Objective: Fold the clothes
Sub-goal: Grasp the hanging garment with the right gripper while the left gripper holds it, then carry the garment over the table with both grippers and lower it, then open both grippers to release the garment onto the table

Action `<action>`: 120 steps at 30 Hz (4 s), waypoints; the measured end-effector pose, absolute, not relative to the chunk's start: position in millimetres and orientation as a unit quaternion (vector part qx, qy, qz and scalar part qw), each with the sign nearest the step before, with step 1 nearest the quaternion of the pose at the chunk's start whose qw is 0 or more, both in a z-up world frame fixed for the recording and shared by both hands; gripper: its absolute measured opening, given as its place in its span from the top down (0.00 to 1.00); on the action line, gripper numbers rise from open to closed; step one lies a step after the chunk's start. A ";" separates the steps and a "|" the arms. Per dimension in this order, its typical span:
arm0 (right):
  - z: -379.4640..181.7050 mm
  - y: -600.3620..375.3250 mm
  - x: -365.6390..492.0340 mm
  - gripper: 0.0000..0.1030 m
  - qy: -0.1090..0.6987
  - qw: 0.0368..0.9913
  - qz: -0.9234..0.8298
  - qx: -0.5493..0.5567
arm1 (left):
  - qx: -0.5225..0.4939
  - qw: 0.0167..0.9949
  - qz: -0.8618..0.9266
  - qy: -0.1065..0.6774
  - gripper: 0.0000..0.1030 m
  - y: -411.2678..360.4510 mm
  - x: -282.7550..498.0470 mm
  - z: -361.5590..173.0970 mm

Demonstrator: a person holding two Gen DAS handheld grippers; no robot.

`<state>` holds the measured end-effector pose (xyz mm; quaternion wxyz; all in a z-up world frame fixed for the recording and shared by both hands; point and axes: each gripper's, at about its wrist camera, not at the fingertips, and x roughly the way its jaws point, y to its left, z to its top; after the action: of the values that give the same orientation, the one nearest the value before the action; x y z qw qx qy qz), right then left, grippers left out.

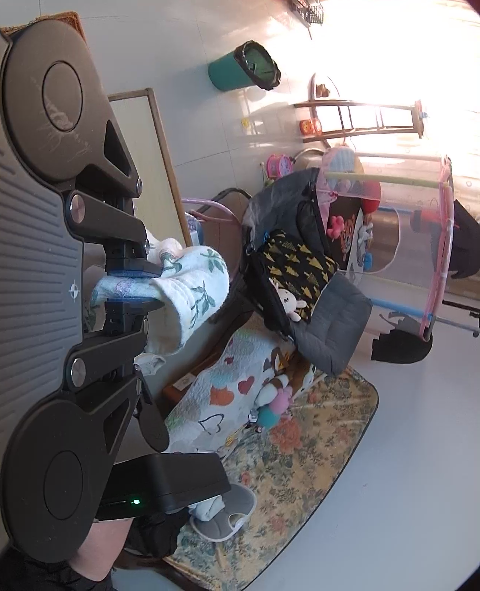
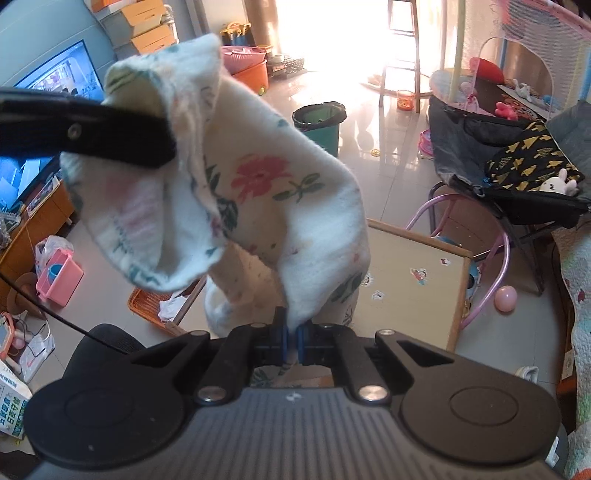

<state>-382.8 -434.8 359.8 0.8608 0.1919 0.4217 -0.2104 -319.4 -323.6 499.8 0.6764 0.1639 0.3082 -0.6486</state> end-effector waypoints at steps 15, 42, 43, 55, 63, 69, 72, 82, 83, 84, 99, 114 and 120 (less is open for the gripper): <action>378.5 -443.1 -427.4 0.95 0.422 0.855 -0.228 0.197 | 0.194 0.641 -0.673 0.313 0.91 -337.8 -371.3 508.4; 305.7 -529.0 -370.1 0.95 0.537 0.789 -0.215 0.206 | 0.171 0.638 -0.609 0.438 0.90 -431.9 -281.8 377.3; 294.8 -533.7 -361.3 0.95 0.542 0.786 -0.214 0.209 | 0.171 0.640 -0.599 0.449 0.91 -435.0 -270.8 362.0; 216.1 -554.9 -261.4 0.94 0.560 0.776 -0.195 0.218 | 0.152 0.676 -0.498 0.521 0.90 -430.5 -157.5 254.8; 179.6 -556.1 -226.6 0.94 0.557 0.777 -0.180 0.232 | 0.147 0.675 -0.478 0.543 0.90 -403.3 -136.1 214.8; 161.8 -548.0 -212.0 0.94 0.546 0.785 -0.177 0.235 | 0.150 0.684 -0.453 0.551 0.89 -384.2 -129.2 187.3; 153.8 -545.2 -209.4 0.94 0.532 0.791 -0.180 0.242 | 0.154 0.692 -0.440 0.552 0.87 -376.2 -128.8 175.8; 128.6 -534.5 -198.1 0.93 0.531 0.785 -0.190 0.254 | 0.158 0.696 -0.411 0.568 0.87 -363.9 -134.0 148.7; 128.3 -534.0 -198.0 0.93 0.531 0.785 -0.194 0.254 | 0.158 0.696 -0.409 0.569 0.87 -363.5 -135.2 146.7; 128.5 -533.8 -198.3 0.93 0.531 0.785 -0.196 0.254 | 0.157 0.697 -0.406 0.570 0.86 -363.3 -136.7 145.0; 184.9 -521.1 -222.0 0.57 0.433 0.845 -0.224 0.221 | 0.142 0.702 -0.369 0.592 0.82 -351.1 -142.9 123.6; 187.6 -503.8 -345.2 0.51 0.426 0.817 -0.321 0.220 | 0.067 0.728 -0.340 0.591 0.62 -302.8 -149.5 122.5; 140.9 -479.1 -391.5 0.52 0.431 0.779 -0.355 0.285 | 0.065 0.725 -0.358 0.585 0.61 -285.3 -168.7 122.0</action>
<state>-391.5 -479.1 140.9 0.7790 0.2845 0.4315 -0.3550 -168.7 -285.3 122.0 0.7246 0.0651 0.5851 -0.3583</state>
